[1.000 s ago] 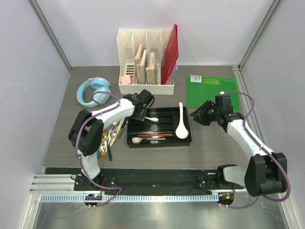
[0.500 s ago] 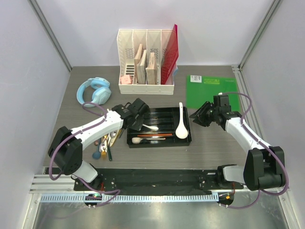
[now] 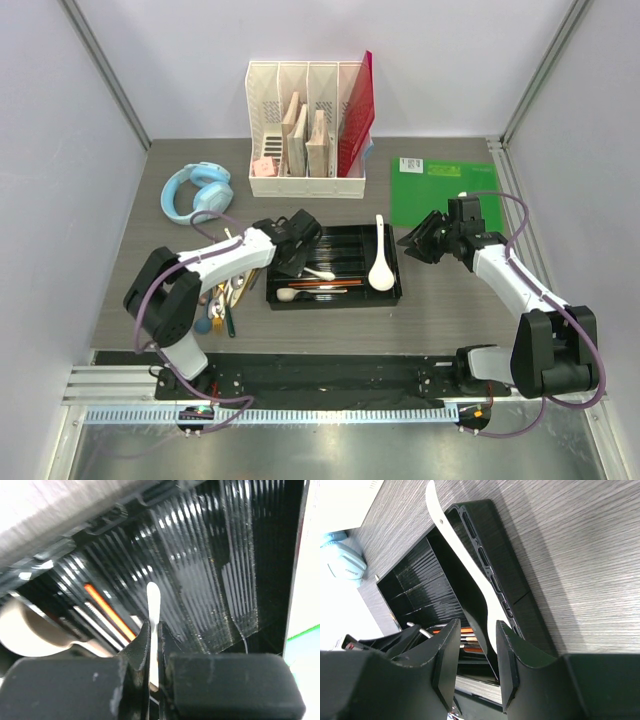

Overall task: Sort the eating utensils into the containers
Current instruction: Place the spoon in the storage box.

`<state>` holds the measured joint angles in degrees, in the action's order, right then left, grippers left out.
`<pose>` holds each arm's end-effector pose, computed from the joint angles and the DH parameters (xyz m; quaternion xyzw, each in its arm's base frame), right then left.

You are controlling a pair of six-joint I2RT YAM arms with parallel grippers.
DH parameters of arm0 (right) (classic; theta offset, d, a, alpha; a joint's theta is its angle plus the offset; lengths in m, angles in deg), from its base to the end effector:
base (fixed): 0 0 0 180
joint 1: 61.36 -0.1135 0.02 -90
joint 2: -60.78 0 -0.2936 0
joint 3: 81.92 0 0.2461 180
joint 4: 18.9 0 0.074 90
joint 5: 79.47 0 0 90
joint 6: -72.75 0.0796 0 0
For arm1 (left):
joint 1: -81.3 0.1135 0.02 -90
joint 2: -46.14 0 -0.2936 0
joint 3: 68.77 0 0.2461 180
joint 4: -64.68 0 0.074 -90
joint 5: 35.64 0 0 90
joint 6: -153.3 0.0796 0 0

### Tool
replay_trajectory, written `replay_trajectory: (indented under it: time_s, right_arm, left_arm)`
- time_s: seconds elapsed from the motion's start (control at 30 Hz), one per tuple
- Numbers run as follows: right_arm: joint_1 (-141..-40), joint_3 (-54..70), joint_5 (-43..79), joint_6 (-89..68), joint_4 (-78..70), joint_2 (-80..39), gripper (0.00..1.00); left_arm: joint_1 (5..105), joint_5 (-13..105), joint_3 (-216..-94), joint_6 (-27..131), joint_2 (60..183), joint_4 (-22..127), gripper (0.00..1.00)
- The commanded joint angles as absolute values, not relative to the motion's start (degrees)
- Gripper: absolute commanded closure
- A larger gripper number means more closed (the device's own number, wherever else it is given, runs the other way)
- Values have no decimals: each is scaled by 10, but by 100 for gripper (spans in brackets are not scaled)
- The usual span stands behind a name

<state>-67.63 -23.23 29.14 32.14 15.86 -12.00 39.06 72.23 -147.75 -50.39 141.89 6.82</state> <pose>0.2657 0.0548 0.2215 0.2867 0.8801 0.2958 0.2360 0.2568 -0.2002 0.1902 -0.5885 0.7826 -0.0971 0.1781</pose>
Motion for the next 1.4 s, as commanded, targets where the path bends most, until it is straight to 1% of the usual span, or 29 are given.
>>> replay_trajectory:
  time_s: [0.0, 0.27, 0.53, 0.87, 1.07, 1.17, 1.23, 1.3, 1.37]
  right_arm:
    - [-678, -204, 297, 314, 145, -114, 60]
    - [-678, -210, 300, 314, 144, -110, 60]
    - [-677, -203, 298, 308, 144, -116, 60]
    - [-678, -213, 307, 314, 145, -101, 60]
    - [-678, -222, 310, 317, 145, -94, 60]
    - [-678, -225, 310, 317, 145, -92, 60]
    - [-678, -226, 309, 315, 145, -91, 60]
    - [-678, -227, 309, 315, 145, -93, 60]
    - [-677, -225, 312, 314, 145, -94, 60]
  left_arm:
    - [396, 721, -1522, -564, 1441, 88, 100]
    - [402, 713, -1534, -541, 1441, 76, 100]
    - [411, 703, -1517, -541, 1459, 73, 100]
    - [412, 708, -1536, -563, 1492, 50, 100]
    - [414, 698, -1521, -591, 1502, 78, 100]
    - [418, 681, -1522, -562, 1506, 102, 100]
    - [420, 663, -1525, -531, 1507, 108, 90]
    - [422, 651, -1529, -524, 1508, 100, 85]
    - [423, 628, -1524, -521, 1507, 98, 83]
